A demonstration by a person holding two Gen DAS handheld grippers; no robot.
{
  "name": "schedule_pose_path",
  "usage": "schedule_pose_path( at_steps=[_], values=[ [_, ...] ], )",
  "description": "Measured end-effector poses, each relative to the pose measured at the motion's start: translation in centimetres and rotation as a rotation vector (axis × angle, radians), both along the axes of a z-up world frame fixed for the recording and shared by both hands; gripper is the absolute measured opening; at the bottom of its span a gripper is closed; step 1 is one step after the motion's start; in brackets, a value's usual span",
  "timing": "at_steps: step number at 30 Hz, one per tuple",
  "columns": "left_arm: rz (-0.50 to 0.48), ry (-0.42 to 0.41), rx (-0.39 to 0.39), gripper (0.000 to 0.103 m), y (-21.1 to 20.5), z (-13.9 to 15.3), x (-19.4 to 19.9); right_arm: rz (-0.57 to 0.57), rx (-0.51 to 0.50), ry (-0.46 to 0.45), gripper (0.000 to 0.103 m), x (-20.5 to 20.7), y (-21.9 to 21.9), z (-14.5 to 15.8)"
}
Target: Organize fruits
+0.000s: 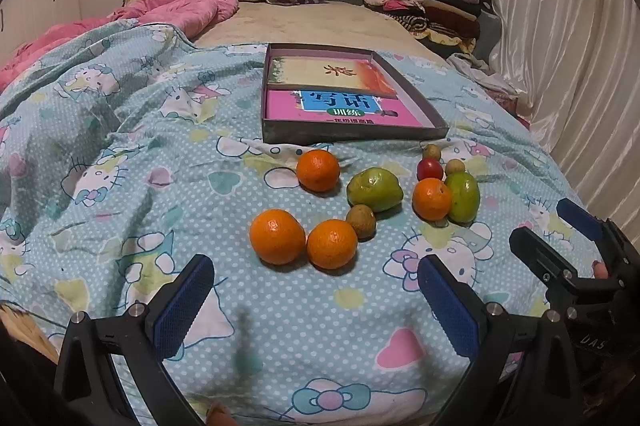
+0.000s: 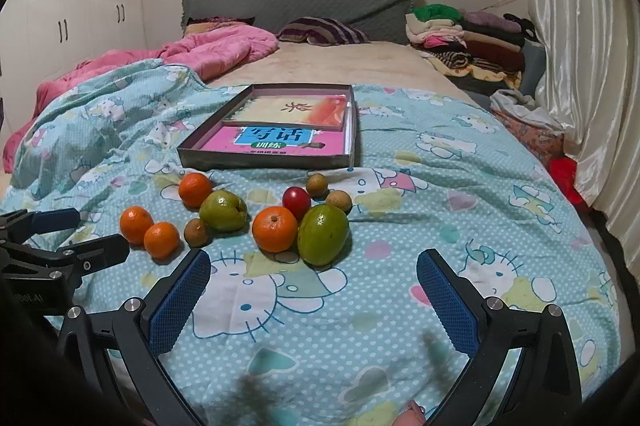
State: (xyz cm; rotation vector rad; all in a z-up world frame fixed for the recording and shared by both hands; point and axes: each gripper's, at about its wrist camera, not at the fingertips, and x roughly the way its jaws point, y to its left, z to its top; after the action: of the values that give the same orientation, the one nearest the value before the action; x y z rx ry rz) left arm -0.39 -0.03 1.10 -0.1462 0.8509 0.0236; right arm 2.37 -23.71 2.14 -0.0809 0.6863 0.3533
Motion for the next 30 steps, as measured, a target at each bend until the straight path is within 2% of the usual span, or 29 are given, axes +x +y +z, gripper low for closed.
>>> schedule_pose_path(
  at_steps=[30],
  values=[
    [0.003,0.002,-0.002,0.103,0.20,-0.07,0.11,0.000,-0.007,0.006,0.103,-0.02,0.17,-0.29]
  ],
)
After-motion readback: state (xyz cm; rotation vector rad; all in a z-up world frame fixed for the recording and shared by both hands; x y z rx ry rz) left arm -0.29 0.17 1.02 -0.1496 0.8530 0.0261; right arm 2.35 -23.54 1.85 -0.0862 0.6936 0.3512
